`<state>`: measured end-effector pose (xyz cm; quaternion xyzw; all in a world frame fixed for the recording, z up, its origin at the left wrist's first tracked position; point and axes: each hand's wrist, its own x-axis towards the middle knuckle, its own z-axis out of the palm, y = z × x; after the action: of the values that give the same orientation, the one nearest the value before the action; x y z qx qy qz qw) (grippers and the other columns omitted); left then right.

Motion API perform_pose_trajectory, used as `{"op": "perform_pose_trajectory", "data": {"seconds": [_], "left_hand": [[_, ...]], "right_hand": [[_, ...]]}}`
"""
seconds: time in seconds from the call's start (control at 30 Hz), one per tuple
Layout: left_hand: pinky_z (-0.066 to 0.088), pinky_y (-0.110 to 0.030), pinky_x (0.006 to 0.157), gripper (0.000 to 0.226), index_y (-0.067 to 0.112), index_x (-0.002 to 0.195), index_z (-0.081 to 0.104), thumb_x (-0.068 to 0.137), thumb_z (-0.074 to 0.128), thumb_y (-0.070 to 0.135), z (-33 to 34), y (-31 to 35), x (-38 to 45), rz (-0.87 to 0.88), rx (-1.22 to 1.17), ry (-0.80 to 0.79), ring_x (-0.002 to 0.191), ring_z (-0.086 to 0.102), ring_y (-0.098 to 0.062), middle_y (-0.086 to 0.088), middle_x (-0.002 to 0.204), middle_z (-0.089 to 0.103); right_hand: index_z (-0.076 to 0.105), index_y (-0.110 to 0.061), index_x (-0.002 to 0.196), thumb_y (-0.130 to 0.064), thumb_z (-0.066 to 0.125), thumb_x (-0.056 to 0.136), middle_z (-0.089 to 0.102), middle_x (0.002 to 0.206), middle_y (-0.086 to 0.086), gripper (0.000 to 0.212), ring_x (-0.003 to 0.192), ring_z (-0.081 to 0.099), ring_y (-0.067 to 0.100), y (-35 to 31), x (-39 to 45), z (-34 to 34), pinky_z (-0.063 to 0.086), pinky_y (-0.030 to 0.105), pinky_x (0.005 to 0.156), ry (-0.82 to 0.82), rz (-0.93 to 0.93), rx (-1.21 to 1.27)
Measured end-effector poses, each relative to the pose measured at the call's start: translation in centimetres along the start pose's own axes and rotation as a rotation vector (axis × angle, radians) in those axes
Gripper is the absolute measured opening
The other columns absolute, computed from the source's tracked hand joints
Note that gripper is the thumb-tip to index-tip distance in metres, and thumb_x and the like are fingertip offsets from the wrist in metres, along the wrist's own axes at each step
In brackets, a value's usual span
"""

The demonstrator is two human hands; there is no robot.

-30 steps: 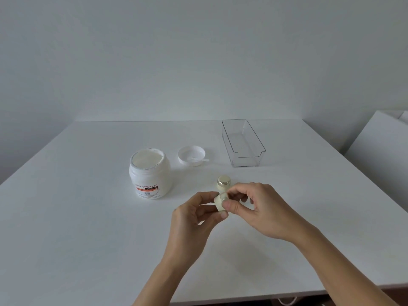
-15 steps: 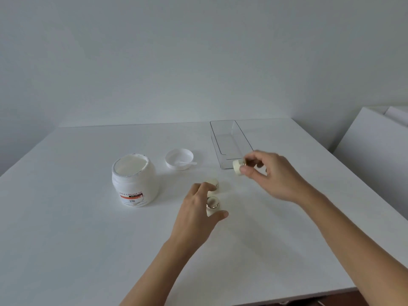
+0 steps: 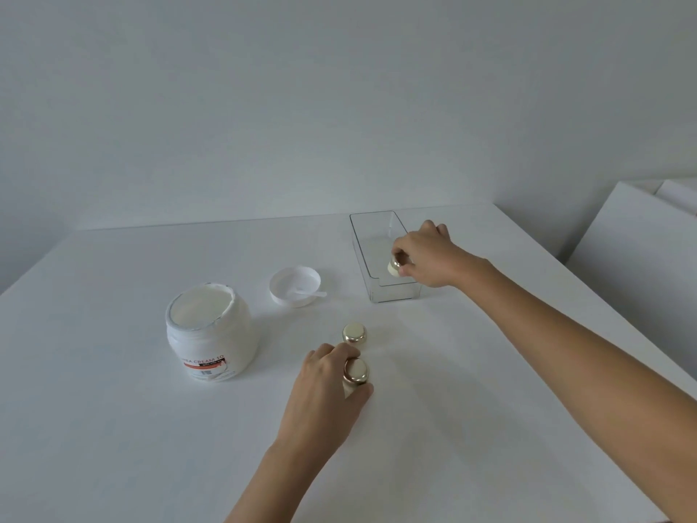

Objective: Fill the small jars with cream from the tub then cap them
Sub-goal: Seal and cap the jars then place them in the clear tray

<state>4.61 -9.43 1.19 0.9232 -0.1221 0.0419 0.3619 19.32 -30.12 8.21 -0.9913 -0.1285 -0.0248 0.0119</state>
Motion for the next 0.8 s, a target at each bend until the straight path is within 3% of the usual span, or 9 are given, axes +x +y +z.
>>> {"op": "perform_pose_trajectory", "data": {"seconds": [0.13,0.3,0.63,0.7,0.8], "left_hand": [[0.044,-0.022,0.081,0.03,0.021,0.11,0.065,0.081,0.075,0.021,-0.1,-0.2,0.1,-0.007,-0.025,0.004,0.097,0.056,-0.016,0.005,0.099,0.059],[0.04,-0.008,0.066,0.028,0.024,0.102,0.069,0.076,0.079,0.022,-0.1,-0.4,0.3,-0.015,-0.07,0.027,0.086,0.059,-0.008,0.009,0.094,0.058],[0.036,-0.005,0.065,0.026,0.024,0.094,0.071,0.072,0.084,0.023,-0.2,-0.4,0.2,0.005,-0.111,0.065,0.078,0.055,0.0,0.012,0.082,0.055],[0.036,-0.005,0.065,0.026,0.024,0.094,0.071,0.072,0.085,0.024,-0.4,-0.3,0.2,0.006,-0.11,0.067,0.077,0.055,-0.001,0.011,0.082,0.055],[0.037,-0.006,0.065,0.024,0.023,0.092,0.071,0.072,0.085,0.025,-0.7,-0.4,0.3,-0.001,-0.107,0.077,0.076,0.055,-0.001,0.008,0.083,0.058]], "right_hand": [[0.062,-0.019,0.093,-0.02,0.058,0.088,0.066,0.097,0.003,0.007,0.103,0.04,0.028,-0.5,1.2,0.6,0.022,0.035,0.077,-0.067,-0.031,-0.165],[0.057,-0.017,0.082,-0.015,0.057,0.086,0.064,0.094,0.007,0.005,0.101,0.041,0.029,-0.7,1.5,0.8,0.021,0.033,0.077,-0.102,-0.032,-0.252],[0.062,-0.012,0.095,-0.013,0.055,0.087,0.063,0.099,0.009,0.01,0.101,0.04,0.028,-0.9,1.5,0.7,0.023,0.034,0.078,-0.139,-0.009,-0.254],[0.063,-0.011,0.106,-0.02,0.056,0.089,0.064,0.1,0.008,0.021,0.099,0.039,0.027,-1.1,1.1,0.1,0.026,0.035,0.083,-0.058,0.004,-0.23],[0.064,-0.013,0.091,-0.019,0.05,0.094,0.068,0.084,0.002,0.015,0.097,0.047,0.026,-2.3,-0.5,-0.6,0.03,0.036,0.084,0.235,-0.073,-0.052]]}}
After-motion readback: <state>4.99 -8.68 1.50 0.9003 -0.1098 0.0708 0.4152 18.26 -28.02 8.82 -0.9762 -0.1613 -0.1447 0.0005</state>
